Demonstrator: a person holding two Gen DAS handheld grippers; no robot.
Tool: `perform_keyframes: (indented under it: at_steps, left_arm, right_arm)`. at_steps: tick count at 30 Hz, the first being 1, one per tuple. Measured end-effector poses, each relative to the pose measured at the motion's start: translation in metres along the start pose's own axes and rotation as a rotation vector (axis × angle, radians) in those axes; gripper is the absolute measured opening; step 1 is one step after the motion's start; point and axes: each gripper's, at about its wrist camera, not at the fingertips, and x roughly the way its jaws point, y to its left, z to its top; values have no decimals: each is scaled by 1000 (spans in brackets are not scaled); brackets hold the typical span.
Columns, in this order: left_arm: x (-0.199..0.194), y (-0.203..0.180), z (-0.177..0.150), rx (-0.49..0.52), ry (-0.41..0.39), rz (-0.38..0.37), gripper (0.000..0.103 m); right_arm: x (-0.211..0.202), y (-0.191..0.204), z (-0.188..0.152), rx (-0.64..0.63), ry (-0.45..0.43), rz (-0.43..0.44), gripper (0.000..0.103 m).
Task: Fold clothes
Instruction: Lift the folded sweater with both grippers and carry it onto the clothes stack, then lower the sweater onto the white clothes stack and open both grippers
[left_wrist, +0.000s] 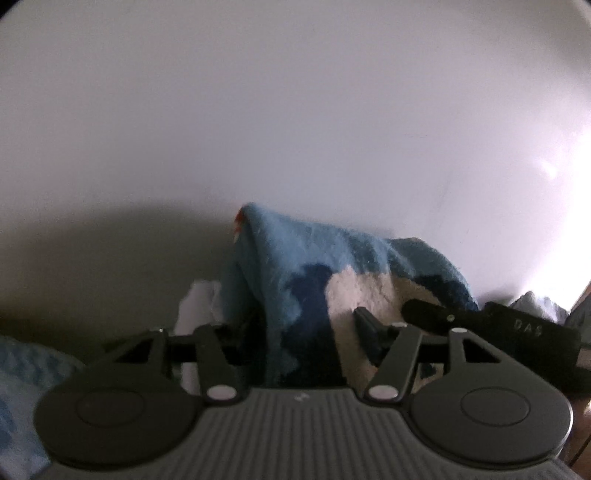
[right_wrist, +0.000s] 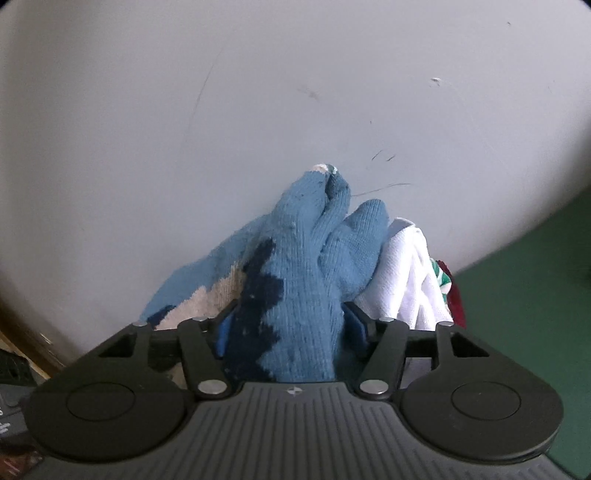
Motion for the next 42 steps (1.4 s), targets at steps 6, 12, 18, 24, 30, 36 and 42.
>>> perform_keyframes:
  at_steps: [6, 12, 18, 24, 30, 36, 42]
  left_arm:
    - [-56, 11, 10, 77, -197, 129, 55]
    - [-41, -27, 18, 76, -205, 69, 4]
    - [50, -31, -6, 125, -92, 231, 7]
    - [83, -27, -17, 195, -133, 309, 6]
    - [97, -37, -7, 223, -112, 330, 6]
    - [31, -45, -14, 237, -136, 283, 38]
    - [-52, -61, -69, 288, -153, 261, 81]
  right_arm:
    - [-65, 25, 2, -212, -206, -48, 66]
    - [-61, 71, -5, -537, -256, -91, 30]
    - [-8, 72, -31, -774, -200, -239, 30]
    - [33, 45, -25, -714, -108, -253, 29]
    - [39, 44, -25, -734, -71, -287, 28]
    - [-38, 65, -11, -615, -159, -177, 45]
    - [-163, 44, -79, -459, -150, -216, 67]
